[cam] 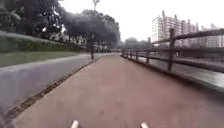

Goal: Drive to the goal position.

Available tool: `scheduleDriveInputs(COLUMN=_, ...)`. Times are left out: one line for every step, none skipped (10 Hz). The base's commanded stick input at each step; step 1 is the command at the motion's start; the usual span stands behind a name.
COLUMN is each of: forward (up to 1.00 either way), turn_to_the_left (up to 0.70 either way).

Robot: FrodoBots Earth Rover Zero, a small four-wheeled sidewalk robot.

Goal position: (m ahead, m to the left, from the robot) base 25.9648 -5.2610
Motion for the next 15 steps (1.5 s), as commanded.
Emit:
scheduleDriveInputs(forward=0.7, turn_to_the_left=0.0)
scheduleDriveInputs(forward=0.7, turn_to_the_left=0.0)
scheduleDriveInputs(forward=0.7, turn_to_the_left=0.0)
scheduleDriveInputs(forward=0.7, turn_to_the_left=0.0)
scheduleDriveInputs(forward=0.7, turn_to_the_left=0.0)
scheduleDriveInputs(forward=0.7, turn_to_the_left=0.0)
scheduleDriveInputs(forward=0.7, turn_to_the_left=0.0)
scheduleDriveInputs(forward=0.7, turn_to_the_left=0.0)
scheduleDriveInputs(forward=0.7, turn_to_the_left=0.0)
scheduleDriveInputs(forward=0.7, turn_to_the_left=0.0)
scheduleDriveInputs(forward=0.7, turn_to_the_left=0.0)
scheduleDriveInputs(forward=0.7, turn_to_the_left=0.0)
scheduleDriveInputs(forward=0.7, turn_to_the_left=0.0)
scheduleDriveInputs(forward=0.7, turn_to_the_left=0.0)
scheduleDriveInputs(forward=0.7, turn_to_the_left=0.0)
